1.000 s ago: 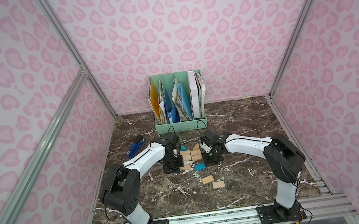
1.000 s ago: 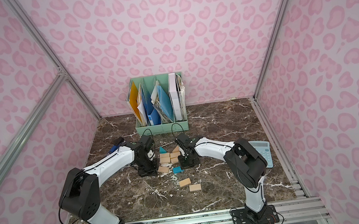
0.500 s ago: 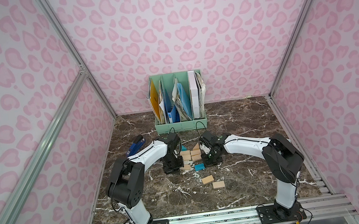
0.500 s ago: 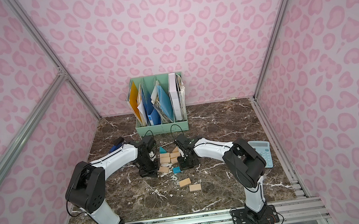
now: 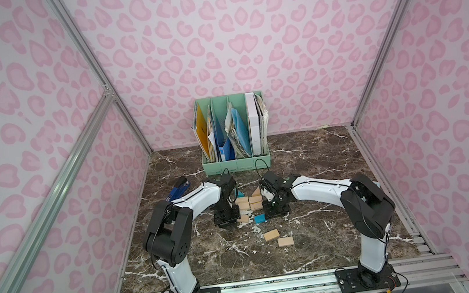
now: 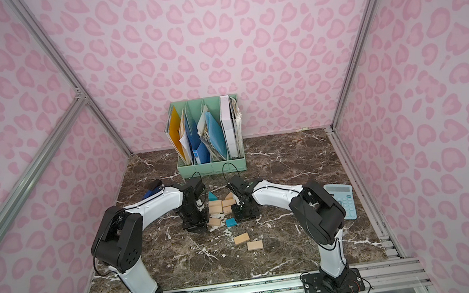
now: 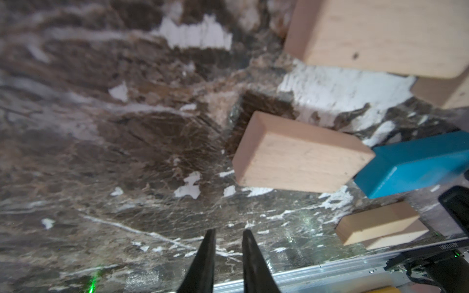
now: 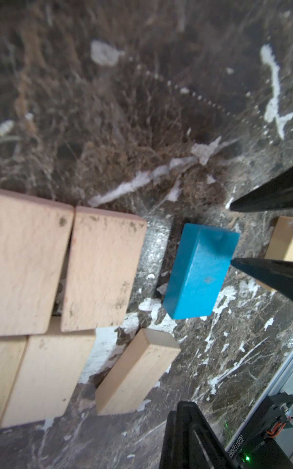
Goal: Assemble a carrot with building blocks
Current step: Adjust the building block at the center of the board.
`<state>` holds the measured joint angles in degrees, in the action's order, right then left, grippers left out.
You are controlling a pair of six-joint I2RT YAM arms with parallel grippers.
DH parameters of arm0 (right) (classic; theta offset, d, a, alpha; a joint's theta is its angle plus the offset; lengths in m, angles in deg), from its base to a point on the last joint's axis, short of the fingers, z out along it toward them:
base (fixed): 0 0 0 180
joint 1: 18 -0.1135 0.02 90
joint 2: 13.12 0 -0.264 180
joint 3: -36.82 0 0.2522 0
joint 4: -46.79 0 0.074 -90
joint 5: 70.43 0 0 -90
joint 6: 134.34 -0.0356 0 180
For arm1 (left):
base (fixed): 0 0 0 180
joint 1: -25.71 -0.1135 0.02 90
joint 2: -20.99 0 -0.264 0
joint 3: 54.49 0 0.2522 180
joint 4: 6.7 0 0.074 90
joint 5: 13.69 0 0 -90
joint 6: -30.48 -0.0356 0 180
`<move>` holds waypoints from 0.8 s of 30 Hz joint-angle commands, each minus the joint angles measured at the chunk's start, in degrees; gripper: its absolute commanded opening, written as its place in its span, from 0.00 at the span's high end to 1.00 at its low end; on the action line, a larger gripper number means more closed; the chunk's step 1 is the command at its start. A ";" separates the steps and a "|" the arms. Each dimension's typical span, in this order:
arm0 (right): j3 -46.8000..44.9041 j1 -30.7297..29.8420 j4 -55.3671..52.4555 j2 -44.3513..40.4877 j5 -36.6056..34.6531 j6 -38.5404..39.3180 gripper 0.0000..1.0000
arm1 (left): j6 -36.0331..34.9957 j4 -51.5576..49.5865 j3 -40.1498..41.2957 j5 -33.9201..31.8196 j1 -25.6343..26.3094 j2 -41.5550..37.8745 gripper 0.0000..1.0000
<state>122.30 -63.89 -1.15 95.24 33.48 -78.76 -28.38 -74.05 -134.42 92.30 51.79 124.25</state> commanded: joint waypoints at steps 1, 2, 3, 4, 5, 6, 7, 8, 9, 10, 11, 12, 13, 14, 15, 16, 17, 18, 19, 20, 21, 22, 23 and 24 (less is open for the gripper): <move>0.31 -0.06 -0.37 0.12 0.04 0.23 0.67 | -0.72 -0.96 -0.55 0.58 -0.16 0.26 0.74; 0.20 -0.08 -0.30 0.02 0.14 0.39 0.68 | -0.81 -0.84 -0.66 0.77 -0.14 0.42 0.73; 0.01 -0.08 -0.16 -0.07 0.28 0.33 0.69 | -0.90 -0.68 -0.75 1.03 -0.16 0.60 0.73; -0.16 -0.06 0.00 -0.12 0.56 0.40 0.70 | -0.99 -0.64 -0.86 1.14 -0.16 0.83 0.73; -0.36 -0.07 0.23 -0.08 0.99 0.43 0.72 | -1.03 -0.60 -1.06 1.35 -0.18 1.17 0.73; -0.45 -0.14 0.33 -0.03 1.28 0.41 0.75 | -1.12 -0.54 -1.25 1.56 -0.14 1.52 0.74; -0.59 -0.32 0.32 -0.02 1.37 0.47 0.78 | -1.16 -0.51 -1.46 1.72 -0.20 1.74 0.74; -0.66 -0.51 0.48 -0.07 1.45 0.41 0.79 | -1.23 -0.26 -1.55 1.93 -0.15 2.08 0.74; -0.70 -0.65 0.51 -0.07 1.55 0.44 0.80 | -1.32 -0.14 -1.65 2.33 -0.17 2.38 0.75; -0.72 -0.81 0.51 -0.14 1.71 0.41 0.79 | -1.37 -0.12 -1.81 2.55 -0.19 2.57 0.76; -0.76 -1.02 0.44 -0.16 1.86 0.61 0.77 | -1.43 -0.22 -1.95 2.68 -0.21 2.64 0.77; -0.77 -1.24 0.34 -0.33 1.77 0.65 0.73 | -1.34 -0.31 -2.02 2.73 -0.16 2.43 0.77; -0.87 -1.51 0.25 -0.50 1.59 0.74 0.71 | -1.25 -0.34 -2.10 2.62 -0.24 2.24 0.77; -1.06 -1.73 0.33 -0.76 1.46 0.75 0.68 | -1.17 -0.51 -2.19 2.49 -0.25 1.89 0.77; -1.28 -1.83 0.58 -0.93 1.51 0.77 0.63 | -1.09 -0.61 -2.41 2.26 -0.22 1.56 0.77; -1.47 -1.84 0.83 -0.95 1.53 0.74 0.59 | -1.08 -0.74 -2.54 1.98 -0.38 1.27 0.77; -1.49 -1.79 0.86 -0.82 1.43 0.66 0.52 | -1.08 -0.87 -2.82 1.85 -0.49 1.08 0.77; -1.42 -1.83 0.77 -0.61 1.17 0.64 0.47 | -1.12 -0.99 -3.05 1.88 -0.62 0.93 0.77; -1.41 -1.79 0.65 -0.39 0.97 0.53 0.44 | -1.16 -1.13 -3.27 1.85 -0.86 0.97 0.77; -1.16 -1.88 0.45 -0.19 0.50 0.54 0.41 | -1.38 -1.23 -3.48 1.95 -1.21 1.06 0.77; -0.99 -1.91 0.11 0.00 -0.09 0.44 0.37 | -1.58 -1.11 -3.54 2.33 -1.60 1.09 0.77; -0.69 -1.98 -0.36 0.23 -0.80 0.43 0.34 | -1.75 -1.08 -3.57 2.61 -2.08 1.15 0.77; -0.30 -2.09 -0.90 0.49 -1.43 0.67 0.33 | -1.91 -1.15 -3.54 2.89 -2.59 1.15 0.76; 0.05 -2.22 -1.20 0.75 -1.88 0.92 0.32 | -2.08 -1.24 -3.47 2.98 -3.10 1.15 0.75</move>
<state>121.47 -65.88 -1.06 95.48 33.96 -78.58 -29.52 -74.20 -137.66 94.77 49.61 125.56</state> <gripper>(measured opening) 0.678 0.240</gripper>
